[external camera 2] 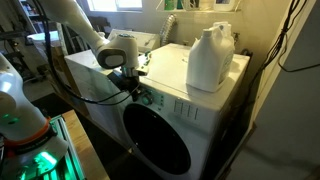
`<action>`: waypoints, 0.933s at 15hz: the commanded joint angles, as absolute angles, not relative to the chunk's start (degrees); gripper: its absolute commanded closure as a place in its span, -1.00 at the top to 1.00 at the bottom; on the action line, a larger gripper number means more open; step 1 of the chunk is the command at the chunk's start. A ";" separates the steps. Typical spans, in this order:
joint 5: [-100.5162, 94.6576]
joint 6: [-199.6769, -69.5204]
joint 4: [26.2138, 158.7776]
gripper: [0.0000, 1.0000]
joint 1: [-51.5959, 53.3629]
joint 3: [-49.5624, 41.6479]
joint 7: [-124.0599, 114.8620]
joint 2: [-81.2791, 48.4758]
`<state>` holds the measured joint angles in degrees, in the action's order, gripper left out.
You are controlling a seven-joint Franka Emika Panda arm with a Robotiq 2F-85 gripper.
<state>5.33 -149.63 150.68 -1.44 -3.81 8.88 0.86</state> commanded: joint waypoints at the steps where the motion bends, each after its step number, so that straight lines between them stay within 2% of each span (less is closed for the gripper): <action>1: 0.95 -148.14 151.13 -1.00 -2.49 -3.84 5.87 3.06; 8: -0.72 -147.15 150.29 -1.00 -2.84 -3.75 4.77 3.86; 14: 0.04 -152.74 150.96 -1.00 -2.45 -3.47 5.47 2.48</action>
<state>0.81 -148.31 150.42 -2.23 -3.79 6.04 3.07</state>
